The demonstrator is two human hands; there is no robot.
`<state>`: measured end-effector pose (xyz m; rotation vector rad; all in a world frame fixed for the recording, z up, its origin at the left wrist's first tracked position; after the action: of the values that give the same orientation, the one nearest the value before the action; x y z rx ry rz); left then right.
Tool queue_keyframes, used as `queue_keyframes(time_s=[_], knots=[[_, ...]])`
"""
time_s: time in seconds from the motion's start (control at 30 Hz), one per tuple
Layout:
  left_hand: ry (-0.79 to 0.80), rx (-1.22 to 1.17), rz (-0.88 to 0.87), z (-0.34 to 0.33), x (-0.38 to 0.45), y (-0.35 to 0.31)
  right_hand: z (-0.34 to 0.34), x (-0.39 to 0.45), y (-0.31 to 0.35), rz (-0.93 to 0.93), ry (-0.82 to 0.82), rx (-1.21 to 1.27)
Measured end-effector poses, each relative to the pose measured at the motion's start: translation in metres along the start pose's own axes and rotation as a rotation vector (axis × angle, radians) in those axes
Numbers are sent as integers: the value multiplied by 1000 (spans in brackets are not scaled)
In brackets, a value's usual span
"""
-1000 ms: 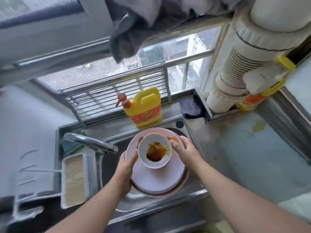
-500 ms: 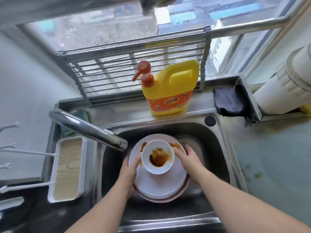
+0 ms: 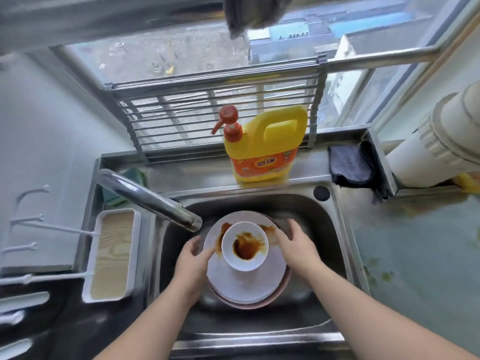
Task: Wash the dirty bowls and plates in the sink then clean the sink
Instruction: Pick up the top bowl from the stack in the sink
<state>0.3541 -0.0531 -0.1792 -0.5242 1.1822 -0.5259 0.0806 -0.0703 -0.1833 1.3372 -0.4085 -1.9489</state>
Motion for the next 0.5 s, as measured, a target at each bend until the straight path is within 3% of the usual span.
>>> queue_keyframes(time_s=[0.07,0.3,0.5], knots=[[-25,-25,-3,11,-22,-15,11,-18,18,83,4,-55],[188,-85,158,2,-112,-46,1,-57,61,78,190,-210],[205,-64,219,2,-119,-48,1,-52,68,144,166,-417]])
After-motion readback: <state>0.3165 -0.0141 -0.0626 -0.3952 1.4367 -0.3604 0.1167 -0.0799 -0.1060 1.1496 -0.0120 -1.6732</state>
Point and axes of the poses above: each hand's wrist, its own x-axis towards the middle knuckle, its own z-axis out of the back of the hand, y = z × x, the point moved 5 cm from there along x, towards the middle knuckle, and after that the axes turned 1 degree about -x, right-handed, at the moved point
